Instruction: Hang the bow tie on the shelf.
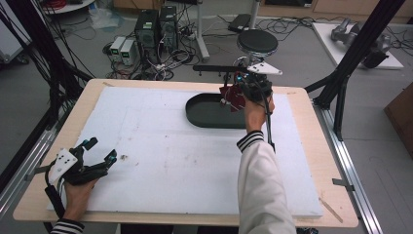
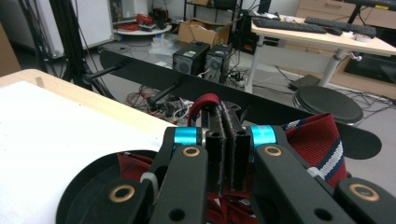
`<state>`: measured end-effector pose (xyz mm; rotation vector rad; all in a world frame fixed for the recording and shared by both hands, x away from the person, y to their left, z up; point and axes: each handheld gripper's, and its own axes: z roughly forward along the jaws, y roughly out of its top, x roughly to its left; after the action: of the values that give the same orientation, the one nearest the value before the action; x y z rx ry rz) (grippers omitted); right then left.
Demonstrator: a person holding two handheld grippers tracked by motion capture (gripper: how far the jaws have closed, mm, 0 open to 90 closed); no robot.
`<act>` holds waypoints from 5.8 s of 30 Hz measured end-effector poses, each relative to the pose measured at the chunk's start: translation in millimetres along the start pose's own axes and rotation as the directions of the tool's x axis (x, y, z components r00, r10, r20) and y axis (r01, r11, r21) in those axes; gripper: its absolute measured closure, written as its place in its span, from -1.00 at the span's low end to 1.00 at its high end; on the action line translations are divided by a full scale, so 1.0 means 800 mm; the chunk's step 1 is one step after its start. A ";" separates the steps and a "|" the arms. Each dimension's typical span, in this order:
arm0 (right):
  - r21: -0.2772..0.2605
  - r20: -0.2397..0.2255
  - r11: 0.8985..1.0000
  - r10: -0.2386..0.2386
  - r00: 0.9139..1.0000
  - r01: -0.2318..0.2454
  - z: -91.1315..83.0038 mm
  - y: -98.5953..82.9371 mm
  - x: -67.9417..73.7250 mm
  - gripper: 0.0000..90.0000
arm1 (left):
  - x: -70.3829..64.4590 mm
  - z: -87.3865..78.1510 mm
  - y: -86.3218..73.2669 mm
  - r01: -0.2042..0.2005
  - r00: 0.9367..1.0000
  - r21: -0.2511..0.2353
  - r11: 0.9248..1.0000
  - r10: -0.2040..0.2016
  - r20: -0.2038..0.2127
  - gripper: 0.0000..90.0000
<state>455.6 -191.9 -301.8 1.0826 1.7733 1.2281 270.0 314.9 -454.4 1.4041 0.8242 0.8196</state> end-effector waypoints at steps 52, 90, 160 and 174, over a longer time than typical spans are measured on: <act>0.102 0.069 0.994 -0.036 0.997 0.029 0.041 0.014 -0.032 0.51 | 0.000 0.000 0.000 -0.005 1.000 0.000 1.000 0.005 0.006 -0.67; 0.210 0.176 0.961 -0.219 0.960 0.181 0.033 0.019 -0.032 -0.35 | -0.001 0.000 0.000 -0.007 1.000 0.001 1.000 0.007 0.006 -0.67; -0.211 -0.078 0.976 0.045 0.996 -0.060 -0.227 -0.214 0.002 -0.74 | -0.002 -0.001 -0.001 -0.012 1.000 -0.012 1.000 0.012 -0.011 -0.67; -0.222 -0.013 0.973 0.062 0.998 -0.063 -0.208 -0.261 0.009 -0.74 | -0.003 -0.002 -0.001 -0.015 1.000 -0.016 1.000 0.015 -0.014 -0.67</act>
<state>255.8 -285.2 -452.1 1.0116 1.5714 1.4316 267.8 313.5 -455.0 1.3933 0.8165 0.8469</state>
